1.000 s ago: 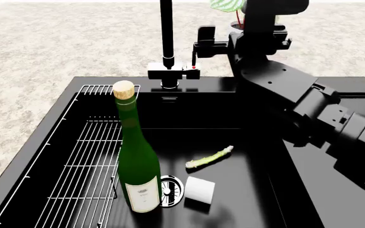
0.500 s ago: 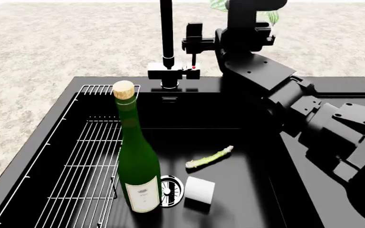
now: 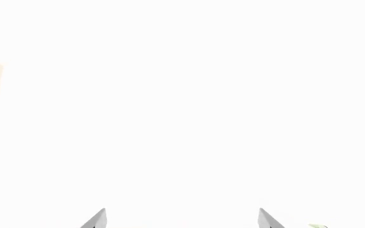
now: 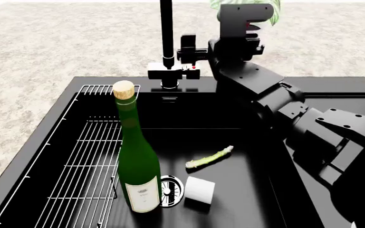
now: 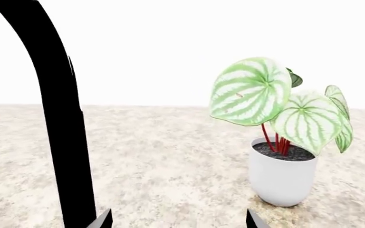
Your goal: Pick the mug and bottle and place them in the sink. Then turn on the water.
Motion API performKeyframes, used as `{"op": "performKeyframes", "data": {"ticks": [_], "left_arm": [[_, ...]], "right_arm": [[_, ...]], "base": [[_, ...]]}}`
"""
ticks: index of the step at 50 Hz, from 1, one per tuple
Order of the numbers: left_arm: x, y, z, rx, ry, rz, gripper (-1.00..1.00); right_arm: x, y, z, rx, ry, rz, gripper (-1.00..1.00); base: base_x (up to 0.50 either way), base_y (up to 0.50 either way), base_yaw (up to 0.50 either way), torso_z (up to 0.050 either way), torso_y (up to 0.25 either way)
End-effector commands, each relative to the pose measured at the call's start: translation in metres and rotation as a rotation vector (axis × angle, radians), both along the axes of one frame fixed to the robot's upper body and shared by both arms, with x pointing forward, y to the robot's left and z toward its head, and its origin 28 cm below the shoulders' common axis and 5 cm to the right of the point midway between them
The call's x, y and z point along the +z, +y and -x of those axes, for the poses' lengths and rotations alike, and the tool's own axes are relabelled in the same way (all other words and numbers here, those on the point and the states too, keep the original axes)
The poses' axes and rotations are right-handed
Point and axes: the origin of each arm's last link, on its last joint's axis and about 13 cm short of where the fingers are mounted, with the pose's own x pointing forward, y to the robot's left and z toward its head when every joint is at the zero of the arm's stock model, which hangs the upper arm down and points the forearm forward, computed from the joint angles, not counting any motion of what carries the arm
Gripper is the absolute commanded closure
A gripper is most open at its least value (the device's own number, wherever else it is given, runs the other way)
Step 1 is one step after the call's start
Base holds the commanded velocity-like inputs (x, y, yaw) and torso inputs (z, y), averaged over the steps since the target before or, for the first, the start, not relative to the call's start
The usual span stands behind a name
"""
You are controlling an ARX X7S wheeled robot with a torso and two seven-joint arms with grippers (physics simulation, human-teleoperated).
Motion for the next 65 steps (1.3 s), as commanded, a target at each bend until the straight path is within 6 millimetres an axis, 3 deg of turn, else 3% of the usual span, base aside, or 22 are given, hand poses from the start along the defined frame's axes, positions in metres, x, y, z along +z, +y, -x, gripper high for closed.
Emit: {"op": "performKeyframes", "data": {"ticks": [1,32,50,65], "left_arm": [[0.0,-0.001,0.0,-0.001,-0.001,-0.009,-1.0],[-0.002,0.0,-0.002,0.01,0.004,-0.019,-1.0],[0.001,0.001,-0.001,0.026,-0.002,-0.031,-1.0],[-0.001,0.002,0.0,0.028,0.0,-0.032,-1.0]], "right_arm": [[-0.005,0.0,0.001,0.022,0.009,-0.029,-1.0],[-0.011,-0.001,0.0,0.007,0.028,-0.048,-1.0],[0.015,0.0,-0.012,-0.031,-0.037,-0.047,-1.0],[0.016,0.009,-0.02,-0.014,-0.023,-0.031,-1.0]], "base": [[0.0,0.0,0.0,0.0,0.0],[0.0,0.0,0.0,0.0,-0.045],[0.0,0.0,0.0,0.0,0.0],[0.0,0.0,0.0,0.0,0.0]]}}
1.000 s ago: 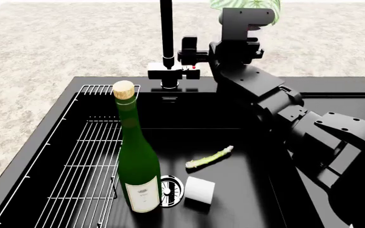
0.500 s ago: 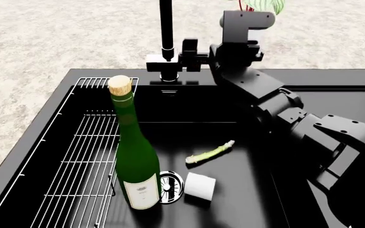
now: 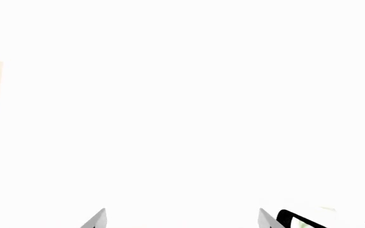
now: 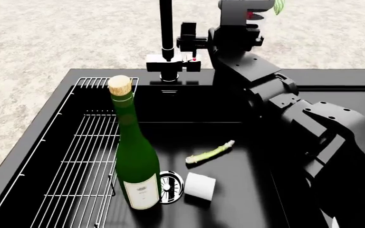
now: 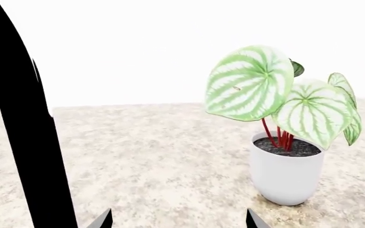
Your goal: Pick the mug and bottle and place them in the sink. Then turn on the water.
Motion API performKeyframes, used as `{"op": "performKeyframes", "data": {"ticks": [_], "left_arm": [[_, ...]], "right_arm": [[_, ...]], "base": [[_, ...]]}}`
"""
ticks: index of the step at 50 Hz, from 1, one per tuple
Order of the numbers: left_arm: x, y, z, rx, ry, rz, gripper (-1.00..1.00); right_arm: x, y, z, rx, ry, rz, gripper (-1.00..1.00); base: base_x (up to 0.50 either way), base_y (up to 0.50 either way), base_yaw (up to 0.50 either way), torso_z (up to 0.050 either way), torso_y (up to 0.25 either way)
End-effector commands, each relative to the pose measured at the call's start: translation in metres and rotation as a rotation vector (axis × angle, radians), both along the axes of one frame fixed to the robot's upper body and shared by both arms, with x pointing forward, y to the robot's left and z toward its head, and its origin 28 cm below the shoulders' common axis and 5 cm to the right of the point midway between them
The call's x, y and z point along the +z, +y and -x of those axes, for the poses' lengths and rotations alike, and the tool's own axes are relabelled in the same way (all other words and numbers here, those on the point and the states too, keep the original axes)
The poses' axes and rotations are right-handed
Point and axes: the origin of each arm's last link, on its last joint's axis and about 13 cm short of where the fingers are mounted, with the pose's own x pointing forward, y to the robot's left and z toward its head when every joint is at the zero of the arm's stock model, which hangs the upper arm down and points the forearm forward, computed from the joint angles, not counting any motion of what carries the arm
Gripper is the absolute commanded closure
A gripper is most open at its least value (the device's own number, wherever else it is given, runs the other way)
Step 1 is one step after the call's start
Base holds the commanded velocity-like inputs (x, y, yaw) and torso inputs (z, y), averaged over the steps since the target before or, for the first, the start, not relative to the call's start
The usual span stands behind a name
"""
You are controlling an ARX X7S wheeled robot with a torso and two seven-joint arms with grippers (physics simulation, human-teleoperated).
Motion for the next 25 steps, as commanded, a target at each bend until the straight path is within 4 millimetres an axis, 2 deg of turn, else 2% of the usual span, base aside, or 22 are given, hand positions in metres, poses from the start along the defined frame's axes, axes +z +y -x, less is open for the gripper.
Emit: {"op": "performKeyframes", "data": {"ticks": [1,19,25], "left_arm": [[-0.0012,0.0008,0.0001,0.001,0.002,-0.002,-1.0],[-0.0025,0.0012,-0.0006,0.01,0.006,-0.012,-1.0],[-0.0006,0.0007,-0.0002,0.003,-0.005,0.018,-1.0]], "right_arm": [[0.0029,0.0047,-0.0063,0.005,0.003,0.004,-1.0],[-0.0031,0.0045,-0.0079,0.021,0.064,0.011,-1.0],[-0.0023,0.004,-0.0074,0.016,0.06,0.011,-1.0]], "base": [[0.0,0.0,0.0,0.0,0.0],[0.0,0.0,0.0,0.0,0.0],[0.0,0.0,0.0,0.0,-0.202]]}}
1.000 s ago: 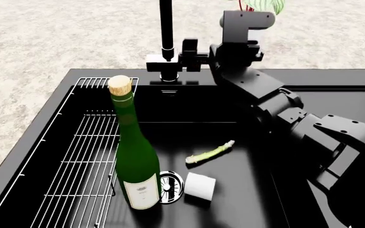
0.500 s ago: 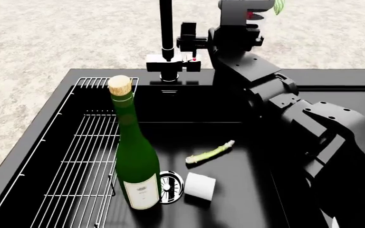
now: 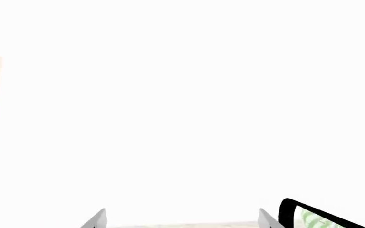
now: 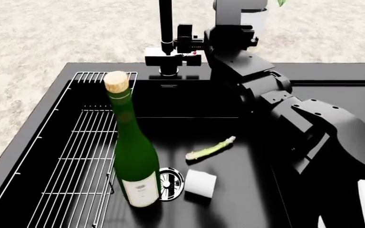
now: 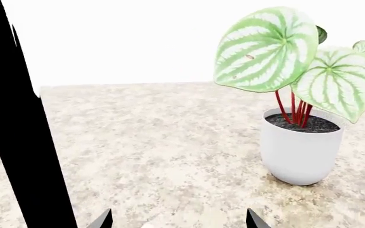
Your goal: Pick the mug and bottle and place them in the sink. Then turn on the water.
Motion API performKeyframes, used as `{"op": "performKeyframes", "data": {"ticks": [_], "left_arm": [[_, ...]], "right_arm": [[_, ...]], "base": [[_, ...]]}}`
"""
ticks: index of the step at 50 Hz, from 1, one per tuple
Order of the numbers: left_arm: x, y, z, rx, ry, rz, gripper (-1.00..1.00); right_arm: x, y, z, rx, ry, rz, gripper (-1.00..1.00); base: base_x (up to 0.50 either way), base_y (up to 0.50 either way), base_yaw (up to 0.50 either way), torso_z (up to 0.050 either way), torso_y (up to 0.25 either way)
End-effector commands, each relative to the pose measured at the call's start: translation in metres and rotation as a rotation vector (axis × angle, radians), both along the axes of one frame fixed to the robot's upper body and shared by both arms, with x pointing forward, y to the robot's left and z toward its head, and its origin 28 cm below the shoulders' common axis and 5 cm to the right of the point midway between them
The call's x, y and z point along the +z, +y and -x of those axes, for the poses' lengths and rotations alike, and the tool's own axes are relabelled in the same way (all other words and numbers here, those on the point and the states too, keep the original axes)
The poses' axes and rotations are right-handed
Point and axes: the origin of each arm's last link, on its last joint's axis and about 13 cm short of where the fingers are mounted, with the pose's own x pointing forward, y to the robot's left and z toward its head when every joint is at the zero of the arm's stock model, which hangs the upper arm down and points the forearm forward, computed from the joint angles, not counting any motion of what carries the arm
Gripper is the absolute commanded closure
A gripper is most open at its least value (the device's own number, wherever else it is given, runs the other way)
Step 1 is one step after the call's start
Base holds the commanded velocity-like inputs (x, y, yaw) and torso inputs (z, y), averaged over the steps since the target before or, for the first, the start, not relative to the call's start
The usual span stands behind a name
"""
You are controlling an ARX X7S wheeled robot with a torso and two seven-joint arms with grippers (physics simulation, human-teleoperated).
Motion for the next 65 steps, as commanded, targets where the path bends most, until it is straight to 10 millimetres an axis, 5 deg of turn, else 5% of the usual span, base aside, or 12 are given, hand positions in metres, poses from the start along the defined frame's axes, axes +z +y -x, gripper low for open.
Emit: {"op": "performKeyframes", "data": {"ticks": [1,25,65], "left_arm": [[0.001,0.0,0.0,-0.008,-0.003,0.024,-1.0],[0.001,-0.001,0.0,-0.008,-0.007,0.01,-1.0],[0.001,0.0,0.0,0.005,-0.017,0.033,-1.0]], "right_arm": [[-0.002,0.0,0.0,0.002,0.017,0.0,-1.0],[-0.014,-0.006,0.003,-0.003,0.074,0.009,-1.0],[-0.002,-0.009,0.001,-0.01,0.0,-0.002,-1.0]], "base": [[0.0,0.0,0.0,0.0,0.0],[0.0,0.0,0.0,0.0,0.0],[0.0,0.0,0.0,0.0,-0.024]]}}
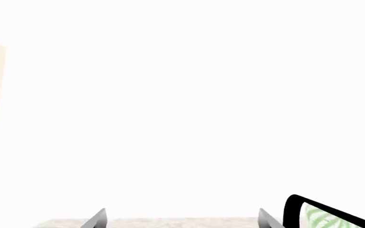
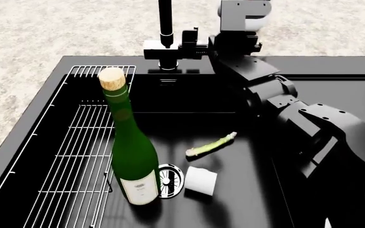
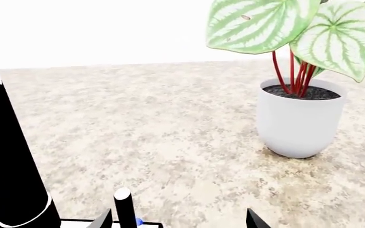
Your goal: Pick the mug and bottle and place them in the sink. Then turn on the water.
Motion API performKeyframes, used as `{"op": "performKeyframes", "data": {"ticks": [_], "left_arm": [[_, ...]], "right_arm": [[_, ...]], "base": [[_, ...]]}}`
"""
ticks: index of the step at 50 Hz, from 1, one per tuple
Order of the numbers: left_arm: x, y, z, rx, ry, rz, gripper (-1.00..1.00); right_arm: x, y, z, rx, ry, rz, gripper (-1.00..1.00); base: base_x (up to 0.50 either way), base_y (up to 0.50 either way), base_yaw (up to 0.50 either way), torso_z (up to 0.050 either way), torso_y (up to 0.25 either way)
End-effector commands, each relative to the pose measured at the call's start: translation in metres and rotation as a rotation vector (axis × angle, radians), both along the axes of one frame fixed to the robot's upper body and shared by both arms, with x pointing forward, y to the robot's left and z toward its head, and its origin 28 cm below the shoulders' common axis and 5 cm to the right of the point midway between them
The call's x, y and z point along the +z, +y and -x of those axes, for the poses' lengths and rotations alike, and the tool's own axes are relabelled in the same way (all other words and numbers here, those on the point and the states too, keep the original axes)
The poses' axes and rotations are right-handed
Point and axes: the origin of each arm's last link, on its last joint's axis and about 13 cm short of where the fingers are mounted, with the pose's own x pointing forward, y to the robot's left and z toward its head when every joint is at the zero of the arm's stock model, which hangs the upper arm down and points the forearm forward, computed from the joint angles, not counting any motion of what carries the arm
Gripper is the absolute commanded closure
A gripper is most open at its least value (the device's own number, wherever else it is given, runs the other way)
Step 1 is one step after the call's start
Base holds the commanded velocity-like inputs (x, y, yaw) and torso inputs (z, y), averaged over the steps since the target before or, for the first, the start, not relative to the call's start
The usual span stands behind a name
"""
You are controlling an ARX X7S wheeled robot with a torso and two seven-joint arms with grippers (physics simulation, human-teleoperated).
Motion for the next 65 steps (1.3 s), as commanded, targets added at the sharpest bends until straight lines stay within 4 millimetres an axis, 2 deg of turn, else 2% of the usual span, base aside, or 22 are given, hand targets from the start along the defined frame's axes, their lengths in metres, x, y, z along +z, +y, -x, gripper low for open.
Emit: {"op": "performKeyframes", "data": {"ticks": [1,26,32,44,46,52,65], "left_arm": [[-0.001,0.001,0.0,0.002,0.0,0.007,-1.0],[0.0,0.0,0.001,-0.002,-0.002,0.0,-1.0],[0.0,-0.001,0.0,-0.009,-0.001,0.002,-1.0],[0.001,0.0,0.0,-0.004,-0.006,-0.002,-1.0],[-0.001,-0.001,0.0,0.012,-0.003,-0.048,-1.0],[-0.001,-0.002,0.0,-0.013,0.0,-0.021,-1.0],[0.001,-0.002,0.0,-0.008,-0.005,-0.014,-1.0]], "right_arm": [[0.005,-0.001,-0.001,-0.011,-0.026,0.002,-1.0],[0.008,-0.01,-0.003,-0.053,-0.042,-0.003,-1.0],[0.01,-0.003,0.0,0.038,-0.054,-0.005,-1.0],[0.016,-0.001,-0.001,0.035,-0.078,-0.022,-1.0],[0.016,-0.003,-0.003,0.025,-0.081,-0.017,-1.0],[0.017,-0.004,-0.003,0.019,-0.076,-0.014,-1.0],[0.027,-0.001,-0.003,0.036,-0.102,-0.017,-1.0]], "base": [[0.0,0.0,0.0,0.0,0.0],[0.0,0.0,0.0,0.0,0.0],[0.0,0.0,0.0,0.0,0.0],[0.0,0.0,0.0,0.0,0.0],[0.0,0.0,0.0,0.0,0.0],[0.0,0.0,0.0,0.0,-0.191],[0.0,0.0,0.0,0.0,-0.004]]}}
